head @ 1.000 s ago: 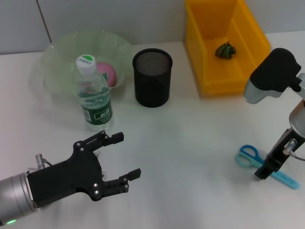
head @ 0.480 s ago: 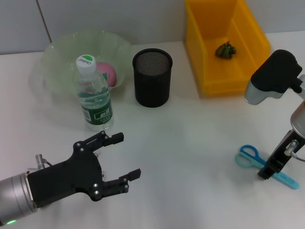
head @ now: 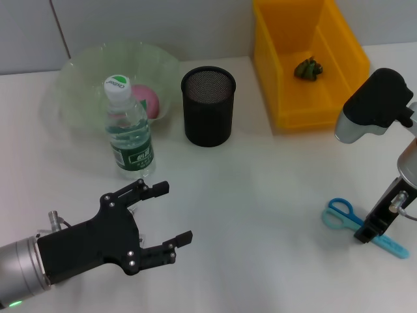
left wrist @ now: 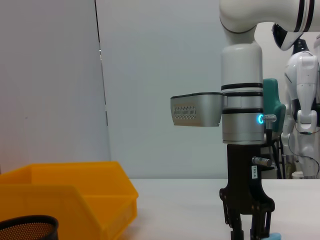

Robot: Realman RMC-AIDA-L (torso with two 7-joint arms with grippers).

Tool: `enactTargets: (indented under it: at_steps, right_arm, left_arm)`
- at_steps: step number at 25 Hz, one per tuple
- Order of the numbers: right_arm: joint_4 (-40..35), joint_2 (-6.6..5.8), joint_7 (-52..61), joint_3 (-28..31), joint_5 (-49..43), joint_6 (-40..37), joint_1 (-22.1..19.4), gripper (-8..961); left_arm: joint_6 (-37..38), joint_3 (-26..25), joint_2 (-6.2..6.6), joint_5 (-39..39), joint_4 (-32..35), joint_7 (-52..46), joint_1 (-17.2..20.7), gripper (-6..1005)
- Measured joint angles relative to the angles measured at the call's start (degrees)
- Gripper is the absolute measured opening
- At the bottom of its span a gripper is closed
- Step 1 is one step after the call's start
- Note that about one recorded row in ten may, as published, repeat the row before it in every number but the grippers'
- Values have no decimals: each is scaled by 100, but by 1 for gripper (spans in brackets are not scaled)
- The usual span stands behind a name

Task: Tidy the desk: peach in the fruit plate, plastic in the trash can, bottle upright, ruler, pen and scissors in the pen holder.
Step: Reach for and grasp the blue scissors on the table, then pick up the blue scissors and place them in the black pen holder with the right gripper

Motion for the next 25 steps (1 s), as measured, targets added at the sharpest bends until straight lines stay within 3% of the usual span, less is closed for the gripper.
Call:
enactTargets:
  at_steps: [13,18,23,25]
  right_arm:
    - [-93,3,-35,-6,45,-52,-5,370]
    - [-207,2,-36,-4,60,-89,-21,237]
    - [-253,1,-36,13,64,-93,-36,221]
    - [-600,2,-20,66,92,-96,-141,218]
  left_arm:
    - [0,0,0,0,0,0,-30,838]
    - [0,-1,0,0,0,0,-39,838]
    - [0,-1,-9,0,0,0,-41,838]
    - [0,-1,-9,0,1,0,-41,838]
